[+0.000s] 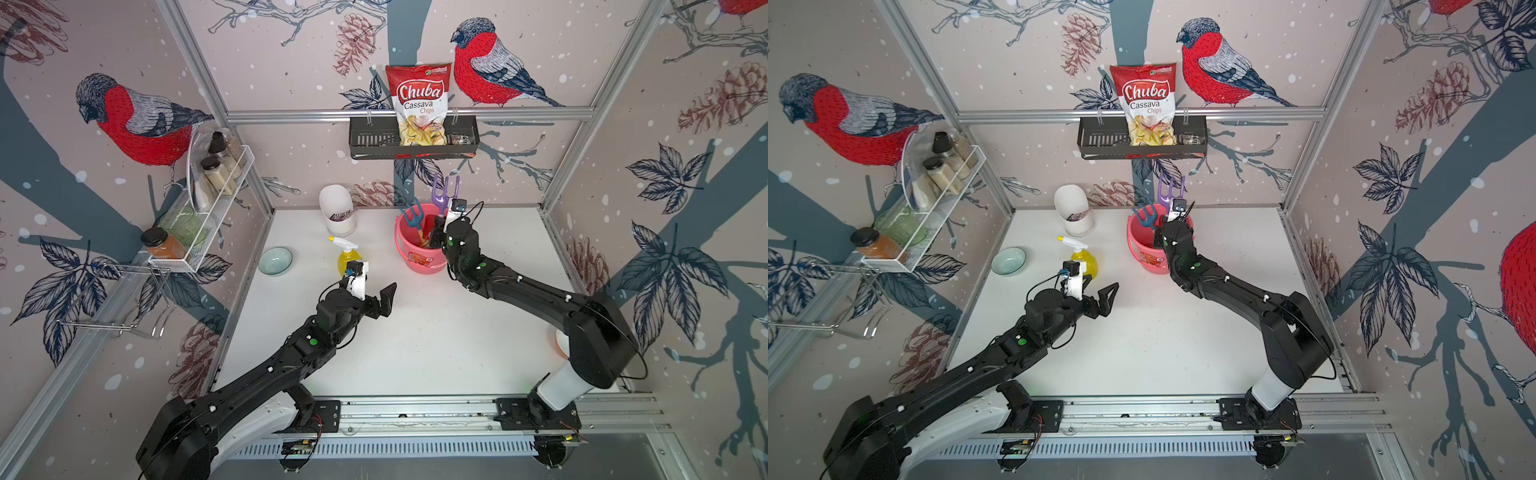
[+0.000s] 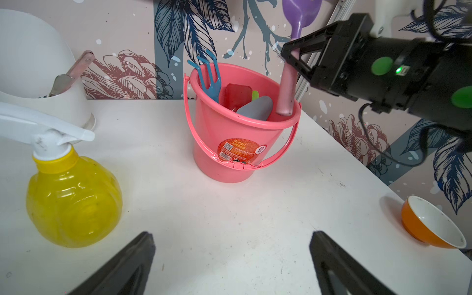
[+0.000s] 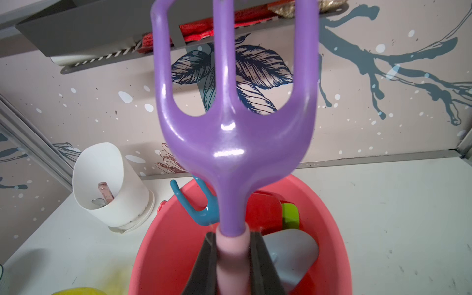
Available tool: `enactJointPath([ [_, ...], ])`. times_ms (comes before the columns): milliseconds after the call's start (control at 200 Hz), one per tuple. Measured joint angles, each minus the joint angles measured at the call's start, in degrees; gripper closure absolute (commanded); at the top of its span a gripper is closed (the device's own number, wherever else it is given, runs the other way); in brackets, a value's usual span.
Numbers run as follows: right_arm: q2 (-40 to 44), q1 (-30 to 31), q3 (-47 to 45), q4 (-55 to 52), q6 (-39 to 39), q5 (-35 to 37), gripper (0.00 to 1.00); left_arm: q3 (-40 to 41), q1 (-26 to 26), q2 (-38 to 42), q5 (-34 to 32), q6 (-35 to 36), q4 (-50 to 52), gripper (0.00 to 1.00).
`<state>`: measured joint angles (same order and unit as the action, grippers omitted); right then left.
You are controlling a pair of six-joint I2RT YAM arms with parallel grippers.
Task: Organize the gardening tools
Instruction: Place the gardening tool in the container.
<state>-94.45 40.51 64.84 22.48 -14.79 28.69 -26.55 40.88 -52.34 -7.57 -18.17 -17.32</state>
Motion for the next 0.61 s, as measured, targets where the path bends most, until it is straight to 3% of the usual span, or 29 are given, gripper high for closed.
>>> enactJointPath([
  [395, -7.2, 0.2, 1.0, 6.2, 0.0, 1.0, 1.00, 0.0, 0.0, 0.0, -0.1, 0.0, 1.0, 0.01],
  [415, -7.3, 0.2, 0.9, 6.4, 0.0, 1.0, 0.95, 0.0, 0.0, 0.0, -0.1, 0.0, 1.0, 0.01],
  [485, -7.5, 0.1, 0.8, 6.7, -0.2, 1.0, 0.65, 0.0, 0.0, -0.3, -0.1, 0.0, 1.0, 0.01],
  [605, -7.5, 0.1, 0.6, 7.4, -0.5, 1.0, 0.38, 0.0, 0.0, -0.7, -0.2, 0.0, 1.0, 0.01],
])
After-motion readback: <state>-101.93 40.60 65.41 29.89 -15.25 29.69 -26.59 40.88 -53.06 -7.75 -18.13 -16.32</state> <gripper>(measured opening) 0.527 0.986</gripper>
